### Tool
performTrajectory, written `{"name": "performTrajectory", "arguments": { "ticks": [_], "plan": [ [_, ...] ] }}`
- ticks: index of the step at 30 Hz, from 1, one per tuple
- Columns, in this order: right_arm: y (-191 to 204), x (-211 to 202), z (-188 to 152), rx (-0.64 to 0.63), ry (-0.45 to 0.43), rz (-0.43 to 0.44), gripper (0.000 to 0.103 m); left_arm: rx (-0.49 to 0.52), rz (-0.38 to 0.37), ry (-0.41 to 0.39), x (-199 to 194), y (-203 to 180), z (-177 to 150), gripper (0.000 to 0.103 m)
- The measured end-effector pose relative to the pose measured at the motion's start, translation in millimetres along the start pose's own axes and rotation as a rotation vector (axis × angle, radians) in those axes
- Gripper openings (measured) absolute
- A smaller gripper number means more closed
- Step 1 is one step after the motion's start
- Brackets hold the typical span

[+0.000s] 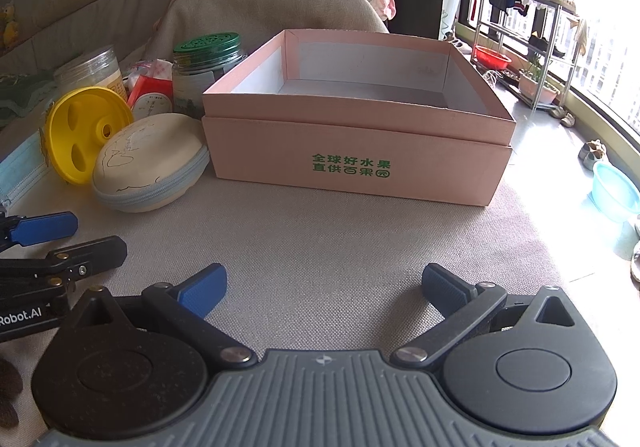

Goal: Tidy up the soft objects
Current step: 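Grasp the blue-white wet-wipes packet with the left tool while the right tool grasps the pink bow clip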

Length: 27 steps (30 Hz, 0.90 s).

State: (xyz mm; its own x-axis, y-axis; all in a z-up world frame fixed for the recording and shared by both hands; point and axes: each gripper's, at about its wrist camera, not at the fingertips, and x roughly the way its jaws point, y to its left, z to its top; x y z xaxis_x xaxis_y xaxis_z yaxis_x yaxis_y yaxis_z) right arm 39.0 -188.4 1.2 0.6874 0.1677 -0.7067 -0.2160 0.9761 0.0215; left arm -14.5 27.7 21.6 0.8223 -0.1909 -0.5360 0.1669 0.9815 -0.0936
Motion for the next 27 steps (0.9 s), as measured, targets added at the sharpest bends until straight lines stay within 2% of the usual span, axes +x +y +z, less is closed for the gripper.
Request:
{"name": "performTrajectory", "arguments": {
  "ticks": [4,7,8,9,10,14,17,18,20,21,24,25,27],
  "plan": [
    [2.9,0.6,2.9,-0.017,0.033,0.001,0.103,0.056,0.016,-0.093,-28.4,29.3,21.0,0.070],
    [3.9,2.5,12.2,-0.072,0.091,0.039,0.102,0.026,0.051,-0.138,-42.7,77.2,49.0,0.070],
    [7.0,1.2,17.2,-0.100,0.104,0.041,0.098,-0.008,0.069,-0.136,-45.5,97.8,58.2,0.070],
    [13.0,-2.7,23.9,-0.139,0.097,0.035,0.087,-0.049,0.090,-0.126,-46.2,118.0,66.2,0.070],
    [21.2,-9.1,32.4,-0.187,0.071,0.021,0.084,-0.094,0.107,-0.112,-45.5,138.4,73.1,0.070],
    [66.9,-41.1,89.7,-0.367,-0.054,0.022,0.084,-0.314,0.116,-0.012,-25.2,214.7,91.3,0.070],
    [106.6,-54.1,156.3,-0.383,-0.082,0.100,0.084,-0.510,0.061,0.060,-14.5,261.7,92.9,0.070],
    [121.3,-52.4,178.3,-0.367,-0.065,0.134,0.084,-0.533,0.062,0.066,-14.1,271.1,92.2,0.070],
    [153.3,-42.4,215.0,-0.352,-0.022,0.201,0.084,-0.515,0.104,0.064,-14.4,280.3,89.9,0.070],
    [177.4,-31.9,231.5,-0.371,0.003,0.219,0.080,-0.503,0.118,0.063,-15.3,284.2,86.8,0.070],
    [240.9,5.7,255.8,-0.488,0.089,0.211,0.026,-0.513,0.088,0.068,-14.7,297.2,76.2,0.070],
    [264.5,22.7,258.8,-0.514,0.130,0.207,0.018,-0.522,0.077,0.069,-14.1,301.4,72.1,0.070],
    [296.0,52.7,265.6,-0.529,0.191,0.180,0.010,-0.538,0.061,0.068,-10.4,310.1,63.6,0.070]
  ]
}}
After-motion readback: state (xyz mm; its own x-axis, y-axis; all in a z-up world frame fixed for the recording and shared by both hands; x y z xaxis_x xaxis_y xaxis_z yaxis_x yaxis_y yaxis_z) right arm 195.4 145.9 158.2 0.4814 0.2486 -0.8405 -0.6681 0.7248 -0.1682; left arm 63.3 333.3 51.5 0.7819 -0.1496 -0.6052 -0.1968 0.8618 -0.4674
